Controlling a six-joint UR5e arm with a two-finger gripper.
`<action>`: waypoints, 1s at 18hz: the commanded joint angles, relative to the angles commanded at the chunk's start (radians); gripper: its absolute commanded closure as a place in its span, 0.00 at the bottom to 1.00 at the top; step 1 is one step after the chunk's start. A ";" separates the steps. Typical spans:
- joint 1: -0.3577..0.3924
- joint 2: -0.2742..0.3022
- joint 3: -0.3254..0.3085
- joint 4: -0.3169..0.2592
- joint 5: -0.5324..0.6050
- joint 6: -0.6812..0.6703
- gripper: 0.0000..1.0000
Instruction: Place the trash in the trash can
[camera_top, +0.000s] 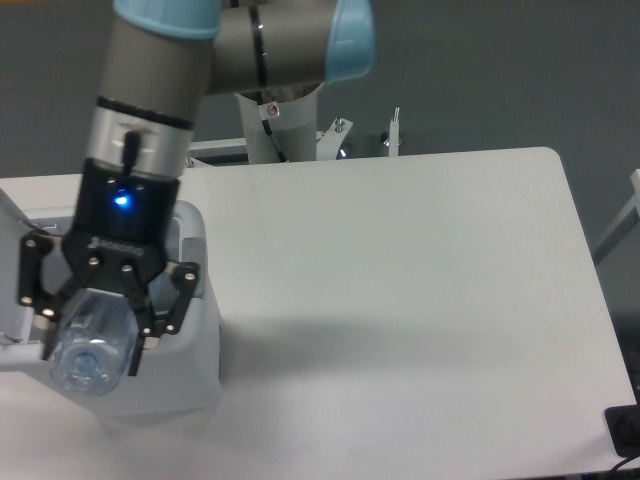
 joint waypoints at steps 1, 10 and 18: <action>-0.005 0.012 -0.006 -0.002 0.000 -0.002 0.00; 0.282 0.069 -0.037 -0.008 0.021 0.015 0.00; 0.429 0.091 -0.092 -0.052 0.233 0.326 0.00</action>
